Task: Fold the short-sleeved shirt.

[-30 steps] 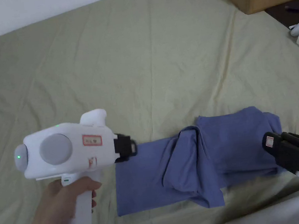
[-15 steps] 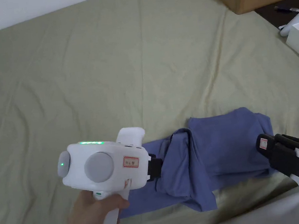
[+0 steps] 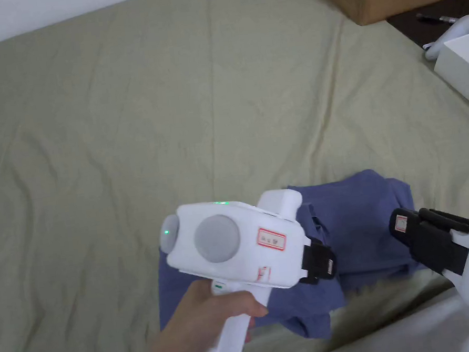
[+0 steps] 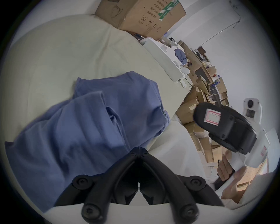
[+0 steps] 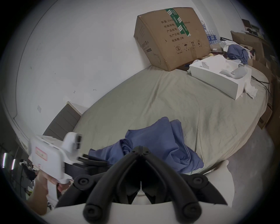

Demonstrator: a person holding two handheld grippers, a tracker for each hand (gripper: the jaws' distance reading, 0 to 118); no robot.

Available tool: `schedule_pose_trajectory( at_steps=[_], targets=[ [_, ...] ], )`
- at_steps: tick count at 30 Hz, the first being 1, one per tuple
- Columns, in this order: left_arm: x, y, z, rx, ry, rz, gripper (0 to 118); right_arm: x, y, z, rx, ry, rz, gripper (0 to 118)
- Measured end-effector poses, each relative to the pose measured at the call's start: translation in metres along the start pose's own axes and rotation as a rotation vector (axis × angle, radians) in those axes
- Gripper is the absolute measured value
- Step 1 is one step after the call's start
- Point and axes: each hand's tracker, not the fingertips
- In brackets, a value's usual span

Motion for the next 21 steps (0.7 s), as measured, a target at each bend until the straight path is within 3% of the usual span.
schedule_pose_trajectory(
  at_steps=[4, 8, 9, 10, 11, 14, 15, 21],
  targets=[
    [-0.003, -0.01, 0.012, 0.05, -0.034, 0.019, 0, -0.004, 0.003, 0.016, 0.026, -0.006, 0.057, 0],
    [-0.034, -0.03, 0.072, 0.202, -0.071, 0.111, 0, -0.006, 0.006, 0.022, 0.051, -0.001, 0.059, 0],
    [-0.048, -0.04, 0.091, 0.255, -0.073, 0.147, 5, -0.009, 0.007, 0.022, 0.058, 0.004, 0.057, 0],
    [-0.062, -0.048, 0.107, 0.304, -0.082, 0.192, 21, -0.011, 0.008, 0.022, 0.059, 0.004, 0.057, 0],
    [-0.081, -0.06, 0.124, 0.351, -0.11, 0.239, 49, -0.014, 0.008, 0.021, 0.059, 0.005, 0.06, 0],
    [-0.126, -0.096, 0.159, 0.405, -0.108, 0.401, 109, -0.022, 0.007, 0.016, 0.055, 0.012, 0.08, 0],
    [-0.138, -0.108, 0.167, 0.407, -0.101, 0.44, 116, -0.025, 0.007, 0.014, 0.053, 0.016, 0.084, 0],
    [-0.175, -0.138, 0.166, 0.469, -0.226, 0.551, 117, -0.042, 0.004, 0.003, 0.01, 0.073, 0.066, 0]
  ],
)
